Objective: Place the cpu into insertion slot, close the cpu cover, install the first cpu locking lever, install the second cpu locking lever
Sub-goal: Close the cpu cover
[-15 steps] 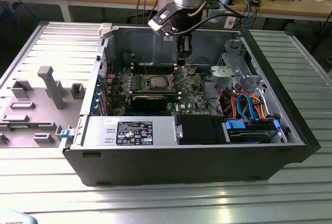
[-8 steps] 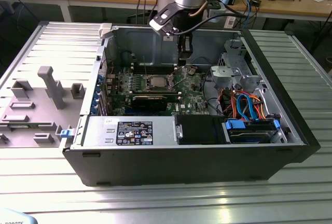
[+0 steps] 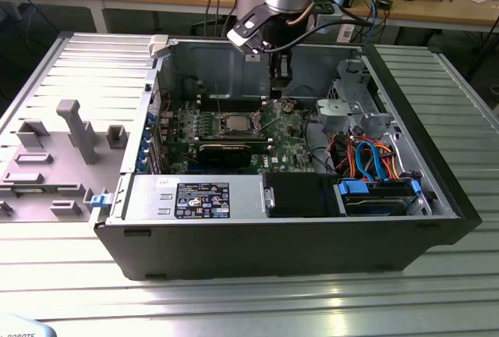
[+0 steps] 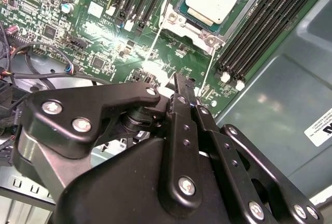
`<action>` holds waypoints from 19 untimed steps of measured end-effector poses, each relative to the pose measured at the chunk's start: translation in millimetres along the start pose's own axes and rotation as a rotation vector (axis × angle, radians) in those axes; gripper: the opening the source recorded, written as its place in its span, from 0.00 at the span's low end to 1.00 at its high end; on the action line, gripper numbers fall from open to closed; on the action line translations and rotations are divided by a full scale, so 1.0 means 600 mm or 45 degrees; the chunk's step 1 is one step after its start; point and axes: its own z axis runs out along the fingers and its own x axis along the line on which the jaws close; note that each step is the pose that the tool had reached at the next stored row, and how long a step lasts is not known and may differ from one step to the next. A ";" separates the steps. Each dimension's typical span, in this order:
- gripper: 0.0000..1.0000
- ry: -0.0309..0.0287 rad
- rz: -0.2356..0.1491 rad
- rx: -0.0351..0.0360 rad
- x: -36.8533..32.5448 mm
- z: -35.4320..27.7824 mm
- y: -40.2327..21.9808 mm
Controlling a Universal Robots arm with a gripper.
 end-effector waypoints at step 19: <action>0.11 0.0001 0.000 0.0000 0.000 0.001 0.019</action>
